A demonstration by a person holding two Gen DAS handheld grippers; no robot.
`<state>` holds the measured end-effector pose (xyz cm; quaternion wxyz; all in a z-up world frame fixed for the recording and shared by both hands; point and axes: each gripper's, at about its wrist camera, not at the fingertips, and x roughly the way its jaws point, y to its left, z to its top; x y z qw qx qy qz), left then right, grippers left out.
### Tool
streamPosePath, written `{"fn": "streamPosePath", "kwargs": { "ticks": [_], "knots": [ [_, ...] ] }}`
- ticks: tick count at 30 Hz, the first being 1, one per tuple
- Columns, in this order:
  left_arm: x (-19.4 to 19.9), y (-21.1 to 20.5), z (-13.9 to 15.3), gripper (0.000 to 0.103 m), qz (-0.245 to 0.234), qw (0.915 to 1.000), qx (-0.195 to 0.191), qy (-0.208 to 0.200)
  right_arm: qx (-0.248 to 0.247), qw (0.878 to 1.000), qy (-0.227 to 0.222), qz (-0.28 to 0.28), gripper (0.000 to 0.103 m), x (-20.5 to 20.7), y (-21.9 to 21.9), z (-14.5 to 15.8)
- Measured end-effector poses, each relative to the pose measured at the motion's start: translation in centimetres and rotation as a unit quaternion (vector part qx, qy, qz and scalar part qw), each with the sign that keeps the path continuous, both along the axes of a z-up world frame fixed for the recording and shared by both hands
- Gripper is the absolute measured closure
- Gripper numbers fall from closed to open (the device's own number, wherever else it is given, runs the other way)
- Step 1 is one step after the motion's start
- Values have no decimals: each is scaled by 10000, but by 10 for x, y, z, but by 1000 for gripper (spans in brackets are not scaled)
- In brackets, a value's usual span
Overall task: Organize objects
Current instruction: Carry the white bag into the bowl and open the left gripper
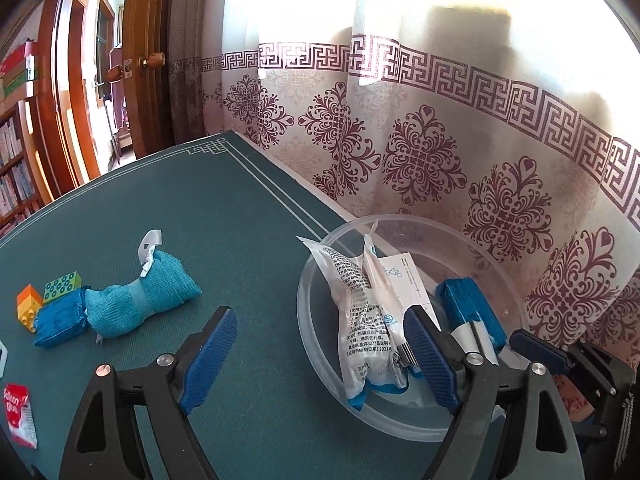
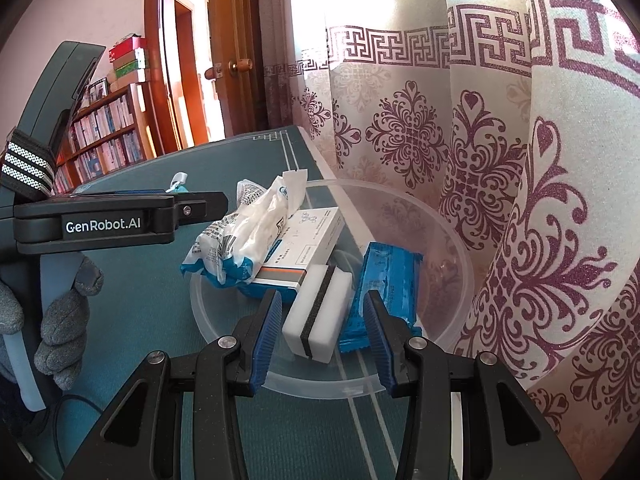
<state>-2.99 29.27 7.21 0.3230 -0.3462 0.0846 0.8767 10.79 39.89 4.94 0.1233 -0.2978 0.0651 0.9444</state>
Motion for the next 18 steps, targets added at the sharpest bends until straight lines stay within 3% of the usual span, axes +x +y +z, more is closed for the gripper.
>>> {"fn": "streamPosePath", "kwargs": {
  "ticks": [4,18],
  "knots": [
    [4,-5,-1,7,83,9999,-47,44,7,10000,13,-24,59,0,0,0],
    [11,-40,-6,1,515,9985,-131,101,92,9997,230,-17,58,4,-11,10]
  ]
}}
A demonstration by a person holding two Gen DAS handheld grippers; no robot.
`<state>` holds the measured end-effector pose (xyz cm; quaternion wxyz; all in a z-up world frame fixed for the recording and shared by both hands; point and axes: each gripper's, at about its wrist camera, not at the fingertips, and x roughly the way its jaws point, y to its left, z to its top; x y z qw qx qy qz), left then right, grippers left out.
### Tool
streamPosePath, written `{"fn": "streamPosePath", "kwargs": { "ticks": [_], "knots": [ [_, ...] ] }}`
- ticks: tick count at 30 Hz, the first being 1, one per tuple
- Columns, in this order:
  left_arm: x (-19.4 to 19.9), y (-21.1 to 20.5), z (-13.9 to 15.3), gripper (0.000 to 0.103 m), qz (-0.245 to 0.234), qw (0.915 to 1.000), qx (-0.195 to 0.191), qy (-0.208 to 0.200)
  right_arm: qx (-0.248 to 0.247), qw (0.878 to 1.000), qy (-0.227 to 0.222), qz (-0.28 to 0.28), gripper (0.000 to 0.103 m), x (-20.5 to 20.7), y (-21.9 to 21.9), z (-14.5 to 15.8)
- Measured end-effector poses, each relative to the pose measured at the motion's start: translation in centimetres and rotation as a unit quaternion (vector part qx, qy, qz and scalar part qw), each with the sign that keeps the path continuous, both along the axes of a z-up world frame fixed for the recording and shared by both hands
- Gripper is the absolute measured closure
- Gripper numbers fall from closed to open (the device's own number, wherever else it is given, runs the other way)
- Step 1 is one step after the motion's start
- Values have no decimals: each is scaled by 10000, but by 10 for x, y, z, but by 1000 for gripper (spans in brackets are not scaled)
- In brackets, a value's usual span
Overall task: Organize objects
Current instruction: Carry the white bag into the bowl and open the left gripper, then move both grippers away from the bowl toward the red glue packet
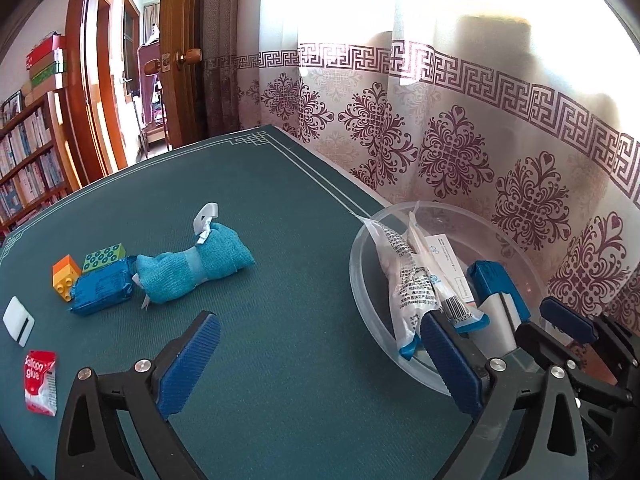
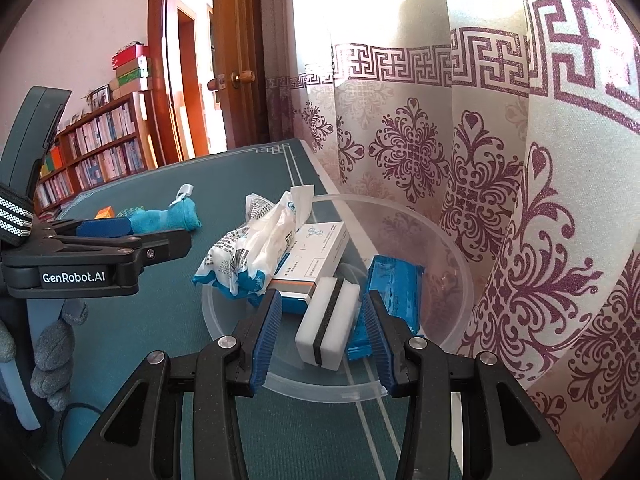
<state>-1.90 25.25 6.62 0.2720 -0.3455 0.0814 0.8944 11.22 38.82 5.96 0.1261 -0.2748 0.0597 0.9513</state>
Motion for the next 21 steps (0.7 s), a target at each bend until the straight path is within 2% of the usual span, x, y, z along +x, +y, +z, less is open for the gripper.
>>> {"fn": "streamPosePath", "kwargs": {
  "ticks": [4,14,21],
  "knots": [
    [-2,-16,0,1,193,9998,-2,-23,11,10000,48,48,52,-1,-6,4],
    [-10,-61,0,1,718,9974,-58,-11,114,9992,103,367,51,-8,-33,13],
    [-17,-96,0,1,1112,9937,-127,20,176,9975,163,664,46,-19,-56,20]
  ]
}}
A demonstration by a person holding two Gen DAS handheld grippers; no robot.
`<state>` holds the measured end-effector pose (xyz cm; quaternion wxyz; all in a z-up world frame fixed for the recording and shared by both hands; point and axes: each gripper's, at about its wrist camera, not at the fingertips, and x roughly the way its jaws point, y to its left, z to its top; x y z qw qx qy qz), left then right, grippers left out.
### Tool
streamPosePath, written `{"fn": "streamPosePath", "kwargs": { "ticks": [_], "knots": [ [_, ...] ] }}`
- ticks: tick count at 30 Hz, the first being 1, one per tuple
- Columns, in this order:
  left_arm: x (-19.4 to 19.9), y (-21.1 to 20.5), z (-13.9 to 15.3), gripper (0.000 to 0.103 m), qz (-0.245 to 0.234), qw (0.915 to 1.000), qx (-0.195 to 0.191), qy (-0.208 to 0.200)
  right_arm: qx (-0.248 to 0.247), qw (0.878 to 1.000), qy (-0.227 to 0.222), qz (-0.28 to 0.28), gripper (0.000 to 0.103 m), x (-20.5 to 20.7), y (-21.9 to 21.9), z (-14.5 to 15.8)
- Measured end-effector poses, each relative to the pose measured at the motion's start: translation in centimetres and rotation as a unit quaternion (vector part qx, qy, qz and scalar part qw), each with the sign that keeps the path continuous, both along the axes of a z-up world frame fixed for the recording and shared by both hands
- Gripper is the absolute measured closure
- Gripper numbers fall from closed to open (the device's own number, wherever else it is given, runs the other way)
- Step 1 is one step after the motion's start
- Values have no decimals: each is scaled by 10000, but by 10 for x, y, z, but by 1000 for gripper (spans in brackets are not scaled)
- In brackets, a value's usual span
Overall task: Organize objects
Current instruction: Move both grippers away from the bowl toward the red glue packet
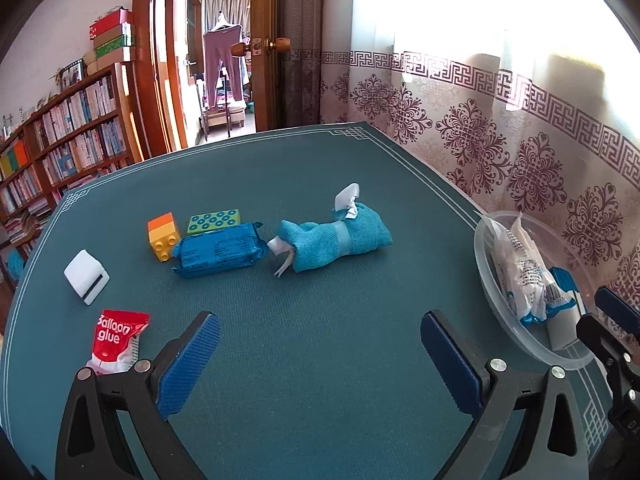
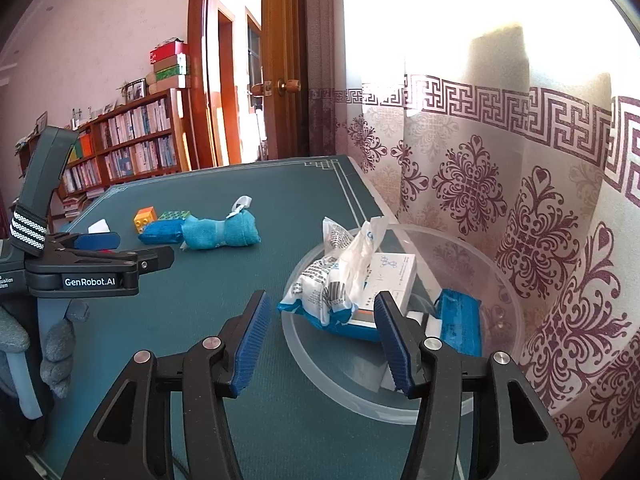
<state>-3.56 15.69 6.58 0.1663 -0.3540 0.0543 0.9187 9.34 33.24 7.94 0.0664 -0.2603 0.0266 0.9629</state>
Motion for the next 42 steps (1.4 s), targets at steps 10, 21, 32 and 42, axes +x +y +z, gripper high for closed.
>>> {"fn": "streamPosePath", "kwargs": {
  "ticks": [10,21,32,42],
  "knots": [
    [-11,-52,-7,1,583,9983,-50,-44,-142,9984,-155,516,45,-28,-29,-2],
    [-24,-112,-20,1,1242,9921,-134,-147,-148,9944,-245,1020,41,-54,-65,-4],
    [-40,-148,-36,1,1652,9856,-134,-347,-296,9893,-543,1318,41,-78,-90,-16],
    [-51,-152,-48,11,1659,9842,-250,-562,-438,9854,-798,1442,41,-100,-101,-27]
  ]
}}
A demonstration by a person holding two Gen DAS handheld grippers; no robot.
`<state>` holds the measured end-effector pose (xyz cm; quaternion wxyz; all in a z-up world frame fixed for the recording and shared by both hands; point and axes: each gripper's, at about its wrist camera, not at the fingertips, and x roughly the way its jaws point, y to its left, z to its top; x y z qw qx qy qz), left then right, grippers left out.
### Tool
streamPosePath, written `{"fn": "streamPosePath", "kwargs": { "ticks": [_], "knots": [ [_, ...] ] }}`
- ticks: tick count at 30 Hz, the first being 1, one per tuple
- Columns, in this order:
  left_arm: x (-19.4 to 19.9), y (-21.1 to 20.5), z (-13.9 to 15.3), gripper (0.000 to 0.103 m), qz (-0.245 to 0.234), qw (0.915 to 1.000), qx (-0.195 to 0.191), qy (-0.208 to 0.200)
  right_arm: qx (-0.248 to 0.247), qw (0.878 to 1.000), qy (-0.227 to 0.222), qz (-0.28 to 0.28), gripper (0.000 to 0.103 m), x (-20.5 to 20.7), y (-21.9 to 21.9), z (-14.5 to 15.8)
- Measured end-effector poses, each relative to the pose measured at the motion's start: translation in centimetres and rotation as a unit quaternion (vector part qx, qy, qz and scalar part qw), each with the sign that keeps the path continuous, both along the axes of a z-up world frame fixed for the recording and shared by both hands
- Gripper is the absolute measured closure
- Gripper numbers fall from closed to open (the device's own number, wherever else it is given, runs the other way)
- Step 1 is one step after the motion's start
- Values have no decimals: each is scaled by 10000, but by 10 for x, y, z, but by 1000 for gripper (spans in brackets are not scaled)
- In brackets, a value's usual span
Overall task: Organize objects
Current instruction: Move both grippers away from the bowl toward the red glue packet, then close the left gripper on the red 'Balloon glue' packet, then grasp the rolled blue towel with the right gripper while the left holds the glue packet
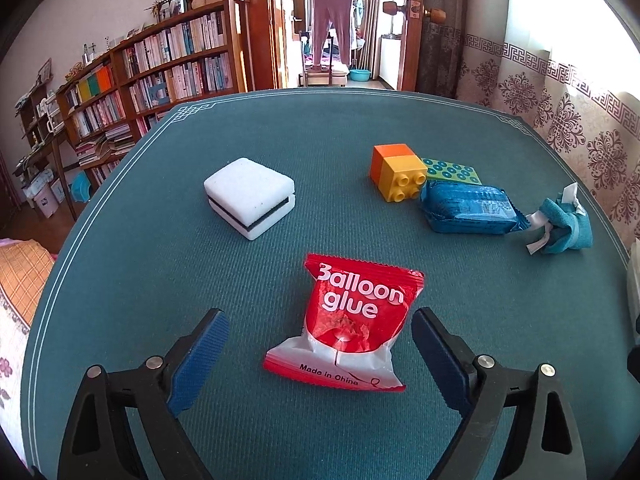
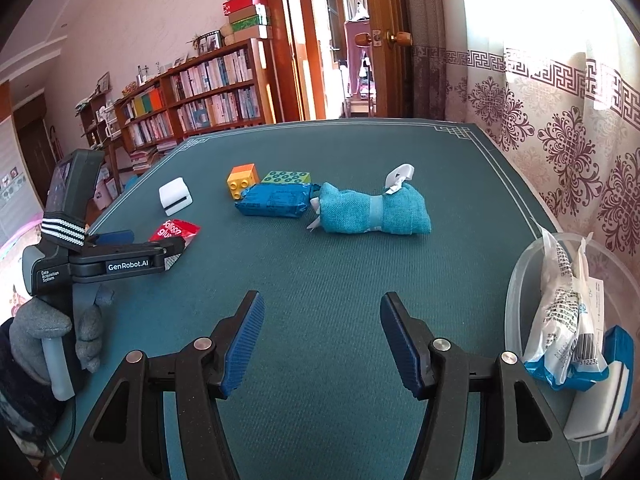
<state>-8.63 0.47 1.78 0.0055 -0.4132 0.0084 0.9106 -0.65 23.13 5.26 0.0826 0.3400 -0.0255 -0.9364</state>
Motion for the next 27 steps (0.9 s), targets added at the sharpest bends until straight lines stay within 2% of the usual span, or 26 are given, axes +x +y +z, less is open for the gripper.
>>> {"fn": "streamPosePath", "kwargs": {
  "ticks": [2,6,11,16,23,27],
  "knots": [
    [-2,-1,-2,11,12,10000,29,-45,-10,10000,-36,11,41,-4,-2,-2],
    [-3,-3,-5,28,-38,9998,92,-143,-68,9999,-126,40,41,-12,-5,-5],
    [-3,-3,-5,38,-76,9998,120,-140,-203,9994,-273,47,41,-24,-6,-10],
    [-1,-3,-3,41,-105,9998,169,-75,-405,9983,-427,-1,41,-37,-3,-13],
    [9,6,6,41,-264,9993,49,248,-767,9955,-525,-179,41,-57,4,-11],
    [13,12,9,41,-386,9986,2,356,-1202,9897,-703,-319,41,-74,13,-14]
  ]
}}
